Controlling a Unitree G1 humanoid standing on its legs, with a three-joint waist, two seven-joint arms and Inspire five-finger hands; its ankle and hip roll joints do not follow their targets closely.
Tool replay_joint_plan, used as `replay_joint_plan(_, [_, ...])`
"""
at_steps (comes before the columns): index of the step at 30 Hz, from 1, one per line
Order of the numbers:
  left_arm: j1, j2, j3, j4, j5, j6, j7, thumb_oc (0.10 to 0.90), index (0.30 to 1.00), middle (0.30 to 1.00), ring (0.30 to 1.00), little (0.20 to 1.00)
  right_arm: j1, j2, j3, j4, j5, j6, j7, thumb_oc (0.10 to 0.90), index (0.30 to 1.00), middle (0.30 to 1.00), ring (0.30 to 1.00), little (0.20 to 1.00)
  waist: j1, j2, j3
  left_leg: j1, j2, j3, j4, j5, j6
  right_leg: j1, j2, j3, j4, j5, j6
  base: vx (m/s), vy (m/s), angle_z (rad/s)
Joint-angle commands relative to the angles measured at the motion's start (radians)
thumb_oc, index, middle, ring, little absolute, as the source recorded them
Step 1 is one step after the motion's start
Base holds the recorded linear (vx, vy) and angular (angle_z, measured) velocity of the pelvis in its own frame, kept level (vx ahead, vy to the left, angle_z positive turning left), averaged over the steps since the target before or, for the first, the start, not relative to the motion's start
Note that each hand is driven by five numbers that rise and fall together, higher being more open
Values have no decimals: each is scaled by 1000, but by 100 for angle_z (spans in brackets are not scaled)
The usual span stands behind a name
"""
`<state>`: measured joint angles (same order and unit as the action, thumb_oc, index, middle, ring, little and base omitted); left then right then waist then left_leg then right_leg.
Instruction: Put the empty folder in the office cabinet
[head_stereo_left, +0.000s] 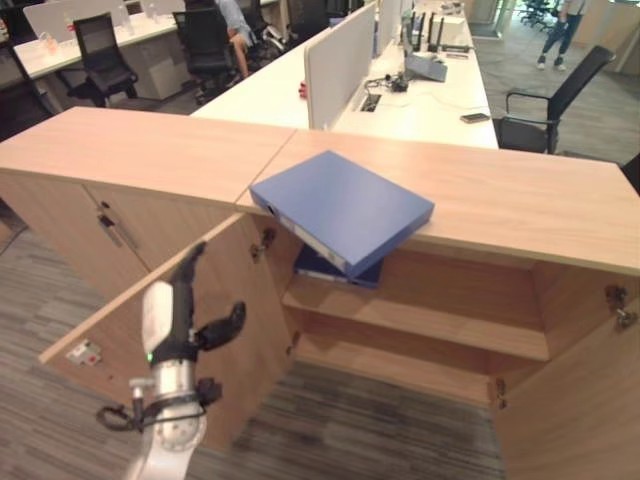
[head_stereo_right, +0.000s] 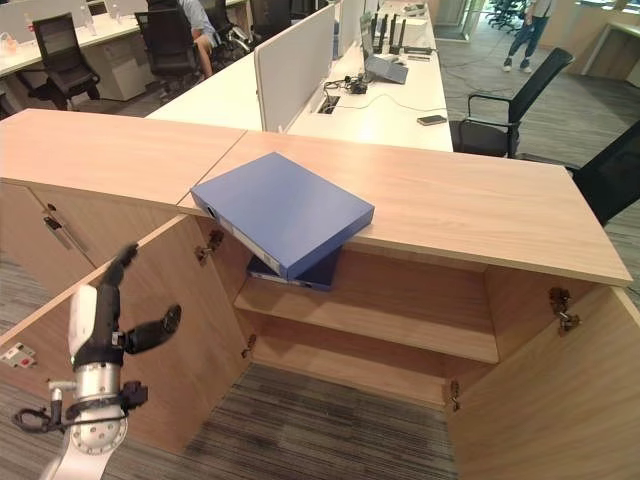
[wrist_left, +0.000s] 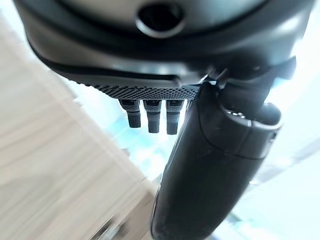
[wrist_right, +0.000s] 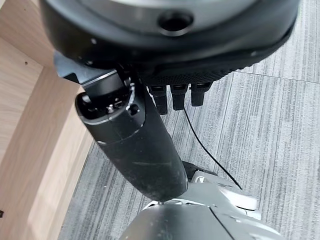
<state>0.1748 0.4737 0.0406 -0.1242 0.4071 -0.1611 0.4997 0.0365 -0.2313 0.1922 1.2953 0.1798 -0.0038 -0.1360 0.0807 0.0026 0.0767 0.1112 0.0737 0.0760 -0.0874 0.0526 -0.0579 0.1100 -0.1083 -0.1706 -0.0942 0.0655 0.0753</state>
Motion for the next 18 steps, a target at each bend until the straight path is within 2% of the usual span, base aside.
replay_joint_plan(1, [-201,145,-24,-80,130,-90,92,800,900,900,900,900,-91,76,63,16,17,-44,3,800,900,900,900,900,-24,-41,-44,-24,43,-13,0,-92,-52,34,-65,-8,7,-87,73,14,-33,-5])
replay_joint_plan(2, [-268,185,-72,-64,173,-86,86,800,900,900,900,900,-92,71,78,13,15,-46,5,800,900,900,900,900,-39,-39,-50,-21,44,-10,0,-94,-53,36,-63,-3,7,-87,73,14,-33,-4])
replay_joint_plan(3, [-282,187,-83,-52,176,-87,93,800,900,900,900,900,-94,73,73,13,15,-46,5,800,900,900,900,900,-34,-41,-48,-21,45,-10,0,-94,-53,36,-63,-3,7,-87,73,14,-32,-4])
replay_joint_plan(4, [-345,224,-136,-34,217,-86,81,800,900,900,900,900,-92,69,89,8,18,-51,8,800,900,900,900,900,-51,-39,-55,-17,47,-4,0,-95,-54,35,-61,2,7,-86,74,10,-18,-6])
replay_joint_plan(7, [-438,268,-223,13,264,-84,77,800,900,900,900,900,-92,70,91,9,26,-55,12,800,900,900,900,900,-61,-38,-62,-11,50,2,0,-99,-54,34,-59,9,7,-86,76,31,-16,-14])
replay_joint_plan(12, [-501,325,-297,36,337,-79,77,800,900,900,900,900,-86,66,95,17,31,-61,16,800,900,900,900,900,-74,-34,-74,0,51,16,0,-106,-53,35,-59,16,7,-86,81,28,-2,-20])
replay_joint_plan(18, [-543,351,-362,66,347,-88,46,800,900,900,900,900,-74,63,94,25,34,-64,18,800,900,900,900,900,-84,-34,-85,12,51,25,0,-113,-52,40,-59,22,7,-89,83,22,0,-2])
